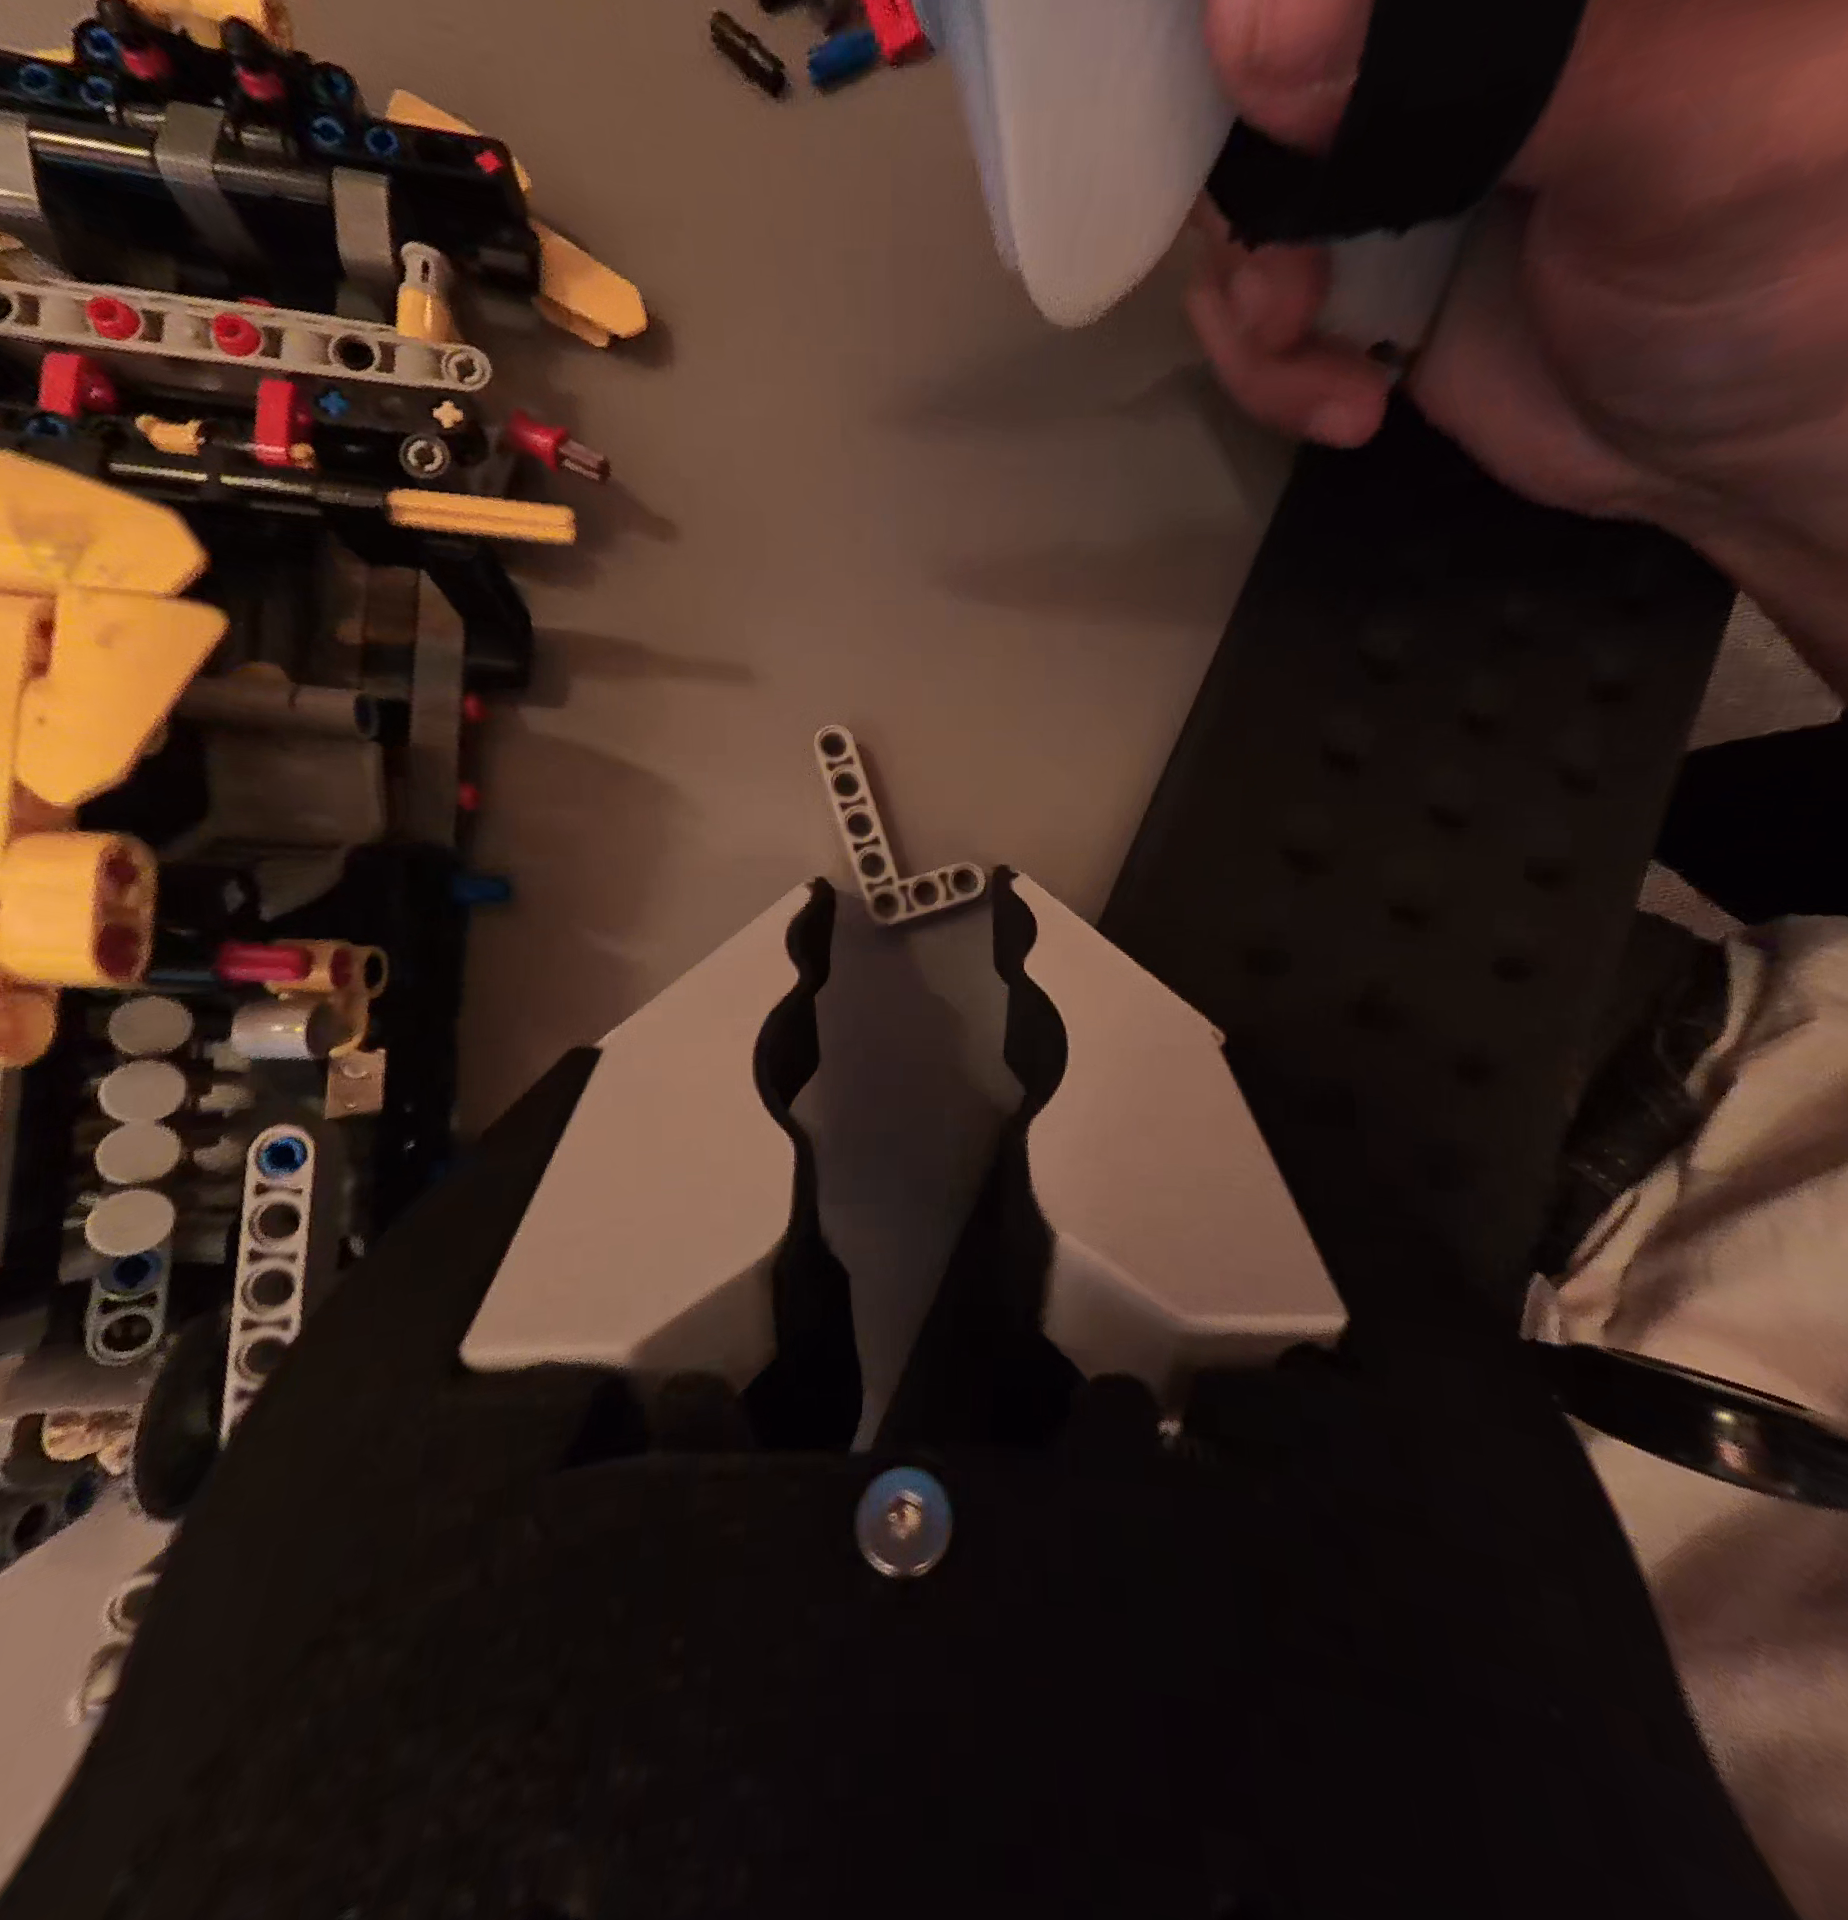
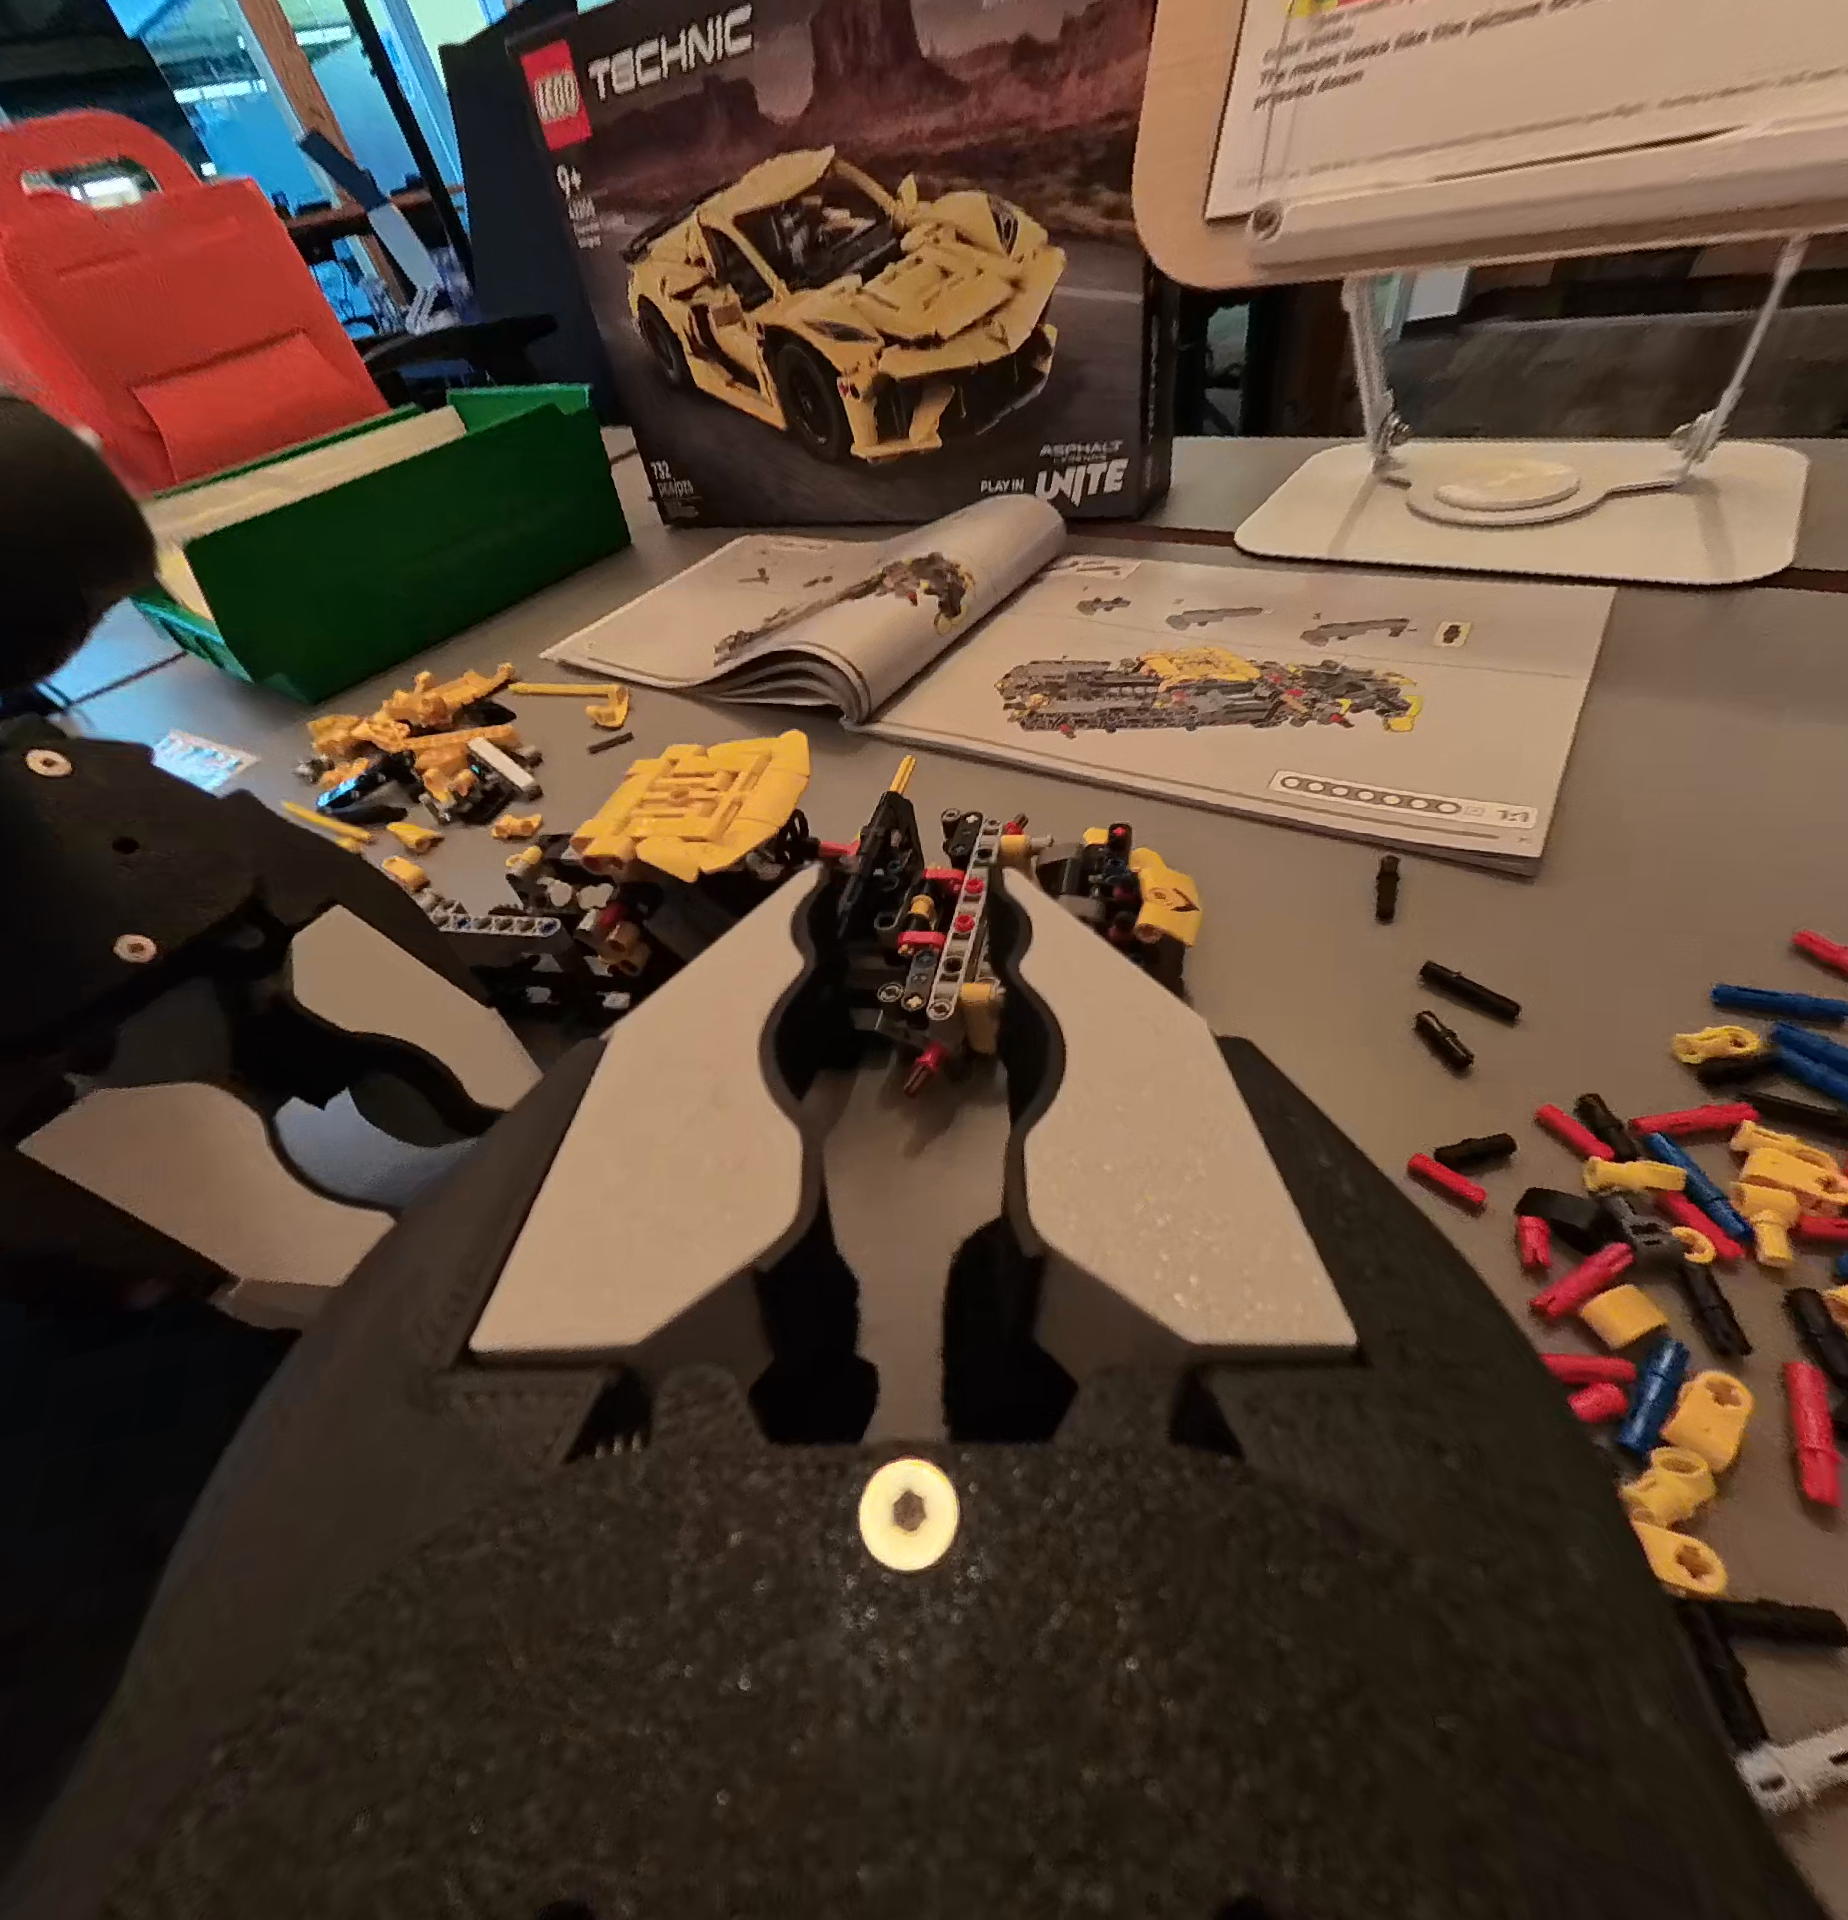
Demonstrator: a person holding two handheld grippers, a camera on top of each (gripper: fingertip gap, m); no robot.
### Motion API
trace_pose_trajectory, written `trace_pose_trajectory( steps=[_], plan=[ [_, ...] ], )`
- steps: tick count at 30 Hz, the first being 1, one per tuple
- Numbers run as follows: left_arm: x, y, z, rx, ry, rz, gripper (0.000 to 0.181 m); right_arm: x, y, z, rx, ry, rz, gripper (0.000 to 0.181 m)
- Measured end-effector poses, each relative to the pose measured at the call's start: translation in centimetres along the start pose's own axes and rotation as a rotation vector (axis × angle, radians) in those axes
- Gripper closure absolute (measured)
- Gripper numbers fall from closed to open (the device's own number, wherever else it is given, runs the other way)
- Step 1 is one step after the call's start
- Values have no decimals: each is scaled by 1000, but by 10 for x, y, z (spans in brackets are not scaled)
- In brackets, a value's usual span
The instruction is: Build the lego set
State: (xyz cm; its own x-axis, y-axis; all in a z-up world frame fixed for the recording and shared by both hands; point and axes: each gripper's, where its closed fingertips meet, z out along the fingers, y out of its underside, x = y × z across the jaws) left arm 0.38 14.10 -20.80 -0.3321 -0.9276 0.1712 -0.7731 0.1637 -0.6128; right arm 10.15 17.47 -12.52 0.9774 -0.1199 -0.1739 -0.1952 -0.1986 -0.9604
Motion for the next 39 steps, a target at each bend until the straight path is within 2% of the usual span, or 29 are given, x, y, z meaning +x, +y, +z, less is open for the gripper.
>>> trace_pose_trajectory(
  steps=[4, 7, 10, 12, 14, 17, 20, 23, 25, 27, 29, 31, 33, 34, 36, 38, 39],
  plan=[
    [3, -1, -20, 96, 91, -121, 142, -13, 17, 15, -122, -49, -61, 152],
    [-25, 8, -41, 156, 31, -209, 142, -22, 32, 31, -216, -52, -129, 135],
    [-50, 17, -52, 178, -26, -256, 146, -28, 49, 48, -330, -60, -137, 130],
    [-61, 22, -53, 159, -70, -242, 148, -29, 53, 57, -369, -59, -149, 132],
    [-71, 24, -55, 145, -116, -217, 148, -30, 51, 66, -384, -53, -150, 143],
    [-86, 24, -57, 141, -171, -202, 148, -32, 50, 82, -416, -52, -138, 151],
    [-103, 26, -59, 138, -218, -198, 148, -38, 48, 97, -445, -60, -165, 147],
    [-114, 23, -67, 190, -221, -242, 148, -46, 47, 106, -460, -71, -166, 141],
    [-112, 21, -84, 263, -195, -277, 148, -50, 45, 104, -457, -74, -163, 139],
    [-112, 28, -113, 339, -180, -308, 148, -46, 36, 94, -413, -52, -158, 138],
    [-126, 54, -150, 364, -231, -342, 148, -45, 25, 78, -336, -60, -146, 139],
    [-152, 95, -182, 326, -328, -369, 148, -38, 17, 61, -238, -48, -134, 143],
    [-168, 127, -198, 258, -368, -316, 148, -25, 15, 49, -163, -15, -155, 146],
    [-171, 133, -201, 242, -373, -238, 148, -20, 15, 45, -144, 1, -159, 146],
    [-181, 133, -202, 229, -395, -42, 148, -21, 4, 42, -92, -20, -140, 146],
    [-195, 120, -197, 213, -425, 121, 149, -21, -3, 43, -47, -21, -145, 149],
    [-200, 113, -190, 193, -407, 179, 155, -20, -1, 45, -65, -17, -149, 149]
  ],
)
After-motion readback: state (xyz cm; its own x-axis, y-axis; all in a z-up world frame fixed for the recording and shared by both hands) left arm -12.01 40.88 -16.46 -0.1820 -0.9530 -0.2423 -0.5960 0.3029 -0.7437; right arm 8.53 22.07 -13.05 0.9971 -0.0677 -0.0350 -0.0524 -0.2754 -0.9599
